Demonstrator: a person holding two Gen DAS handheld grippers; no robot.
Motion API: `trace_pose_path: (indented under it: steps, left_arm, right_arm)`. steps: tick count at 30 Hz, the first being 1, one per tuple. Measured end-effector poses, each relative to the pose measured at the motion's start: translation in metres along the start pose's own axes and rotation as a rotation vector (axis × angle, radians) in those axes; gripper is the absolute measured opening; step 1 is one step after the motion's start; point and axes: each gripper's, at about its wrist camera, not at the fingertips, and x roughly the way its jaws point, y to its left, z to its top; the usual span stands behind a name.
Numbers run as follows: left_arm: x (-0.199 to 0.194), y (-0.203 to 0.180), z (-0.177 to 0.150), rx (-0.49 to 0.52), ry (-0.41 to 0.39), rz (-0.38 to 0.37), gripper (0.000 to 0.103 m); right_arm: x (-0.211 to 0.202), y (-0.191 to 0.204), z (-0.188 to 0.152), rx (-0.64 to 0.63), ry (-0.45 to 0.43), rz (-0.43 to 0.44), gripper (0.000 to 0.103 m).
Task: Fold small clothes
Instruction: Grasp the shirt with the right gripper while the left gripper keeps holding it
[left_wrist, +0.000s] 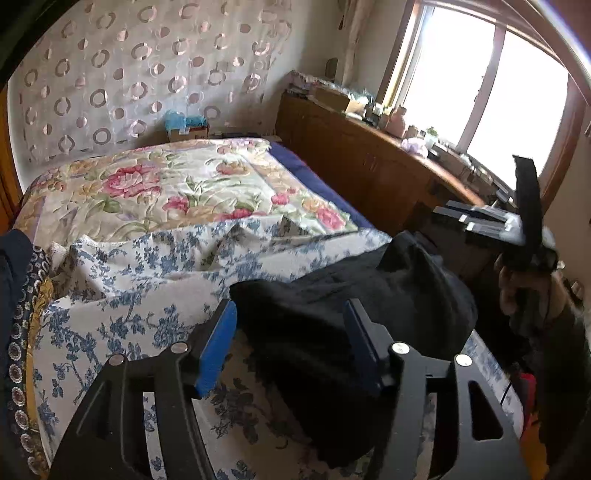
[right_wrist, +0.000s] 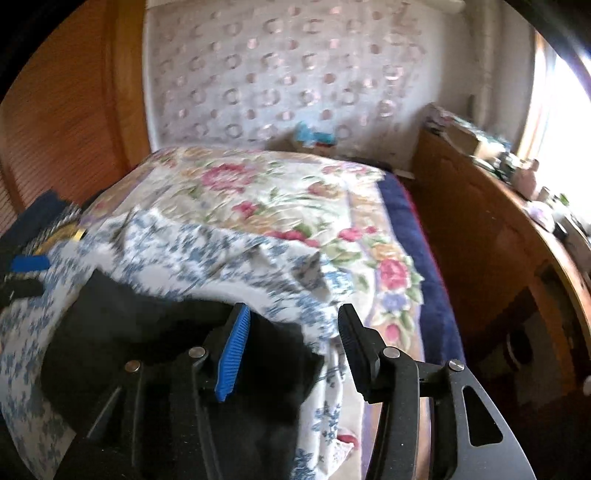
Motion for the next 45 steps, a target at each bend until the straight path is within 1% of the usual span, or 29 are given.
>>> trace_pose_path:
  steps: [1,2,4,6,7,8,10,14,16,17,21,23,25,26,27,28,30,31,32,33,34,35,37,40,45]
  left_arm:
    - [0.004,0.001,0.000,0.001,0.011,0.007,0.061]
    - [0.009,0.003,-0.003,0.000,0.025,0.016,0.061]
    - [0.017,0.006,-0.008,-0.009,0.052,0.016,0.061]
    - [0.025,0.010,-0.012,-0.021,0.075,0.008,0.061]
    - [0.028,0.011,-0.013,-0.027,0.086,0.004,0.061]
    - [0.033,0.012,-0.013,-0.034,0.098,-0.006,0.061]
    - [0.039,0.013,-0.013,-0.039,0.112,-0.015,0.061]
    - [0.055,0.013,-0.013,-0.043,0.154,-0.025,0.061]
    - [0.061,0.012,-0.013,-0.050,0.174,-0.046,0.061]
    - [0.062,0.012,-0.013,-0.052,0.170,-0.050,0.061]
    - [0.064,0.010,-0.011,-0.048,0.162,-0.050,0.061]
    - [0.066,0.010,-0.010,-0.048,0.160,-0.052,0.061]
    - [0.067,0.010,-0.009,-0.048,0.160,-0.056,0.061]
    - [0.068,0.010,-0.009,-0.048,0.158,-0.059,0.061]
    - [0.069,0.010,-0.008,-0.047,0.158,-0.064,0.060]
    - [0.070,0.009,-0.008,-0.045,0.156,-0.074,0.054]
    - [0.072,0.007,-0.007,-0.041,0.156,-0.092,0.044]
    - [0.072,0.007,-0.007,-0.040,0.154,-0.093,0.037]
    - [0.072,0.007,-0.006,-0.042,0.152,-0.096,0.025]
    - [0.073,0.007,-0.006,-0.049,0.153,-0.106,0.021]
    - [0.072,0.008,-0.006,-0.056,0.153,-0.114,0.017]
    - [0.071,0.008,-0.005,-0.055,0.148,-0.117,0.014]
    - [0.061,0.005,-0.005,-0.050,0.119,-0.126,0.013]
    - [0.040,-0.001,-0.003,-0.039,0.059,-0.127,0.012]
    - [-0.005,-0.010,0.001,-0.033,-0.051,-0.132,0.011]
  right_arm:
    - [-0.003,-0.001,-0.001,0.020,-0.008,-0.017,0.052]
    - [-0.006,-0.002,-0.003,0.039,-0.010,-0.013,0.052]
    - [-0.014,0.002,-0.010,0.052,-0.004,0.023,0.052]
    - [-0.022,0.009,-0.023,0.062,0.007,0.066,0.056]
    - [-0.022,0.010,-0.028,0.072,0.015,0.091,0.063]
    - [-0.023,0.015,-0.035,0.079,0.032,0.112,0.065]
    - [-0.024,0.021,-0.047,0.081,0.061,0.129,0.069]
    - [-0.010,0.028,-0.064,0.107,0.115,0.143,0.070]
    - [-0.005,0.026,-0.070,0.145,0.135,0.168,0.070]
    - [-0.003,0.026,-0.073,0.159,0.141,0.184,0.070]
    - [0.004,0.025,-0.074,0.161,0.166,0.226,0.070]
    - [0.006,0.022,-0.068,0.150,0.163,0.229,0.070]
    - [0.008,0.010,-0.058,0.153,0.161,0.239,0.070]
    - [0.007,0.008,-0.058,0.153,0.156,0.242,0.070]
    - [0.011,0.007,-0.059,0.150,0.151,0.242,0.070]
    - [0.013,0.006,-0.059,0.149,0.146,0.245,0.070]
    - [0.017,0.007,-0.061,0.146,0.142,0.255,0.065]
    - [0.015,0.009,-0.065,0.141,0.139,0.258,0.061]
    - [0.020,0.010,-0.066,0.136,0.138,0.272,0.053]
    - [0.020,0.009,-0.066,0.133,0.139,0.279,0.052]
    - [0.024,0.011,-0.067,0.135,0.139,0.284,0.047]
    - [0.023,0.010,-0.068,0.135,0.136,0.301,0.038]
    - [0.021,0.008,-0.068,0.138,0.121,0.338,0.021]
    - [0.014,0.011,-0.068,0.100,0.104,0.311,0.018]
    - [-0.023,0.015,-0.056,0.071,-0.018,0.283,0.017]
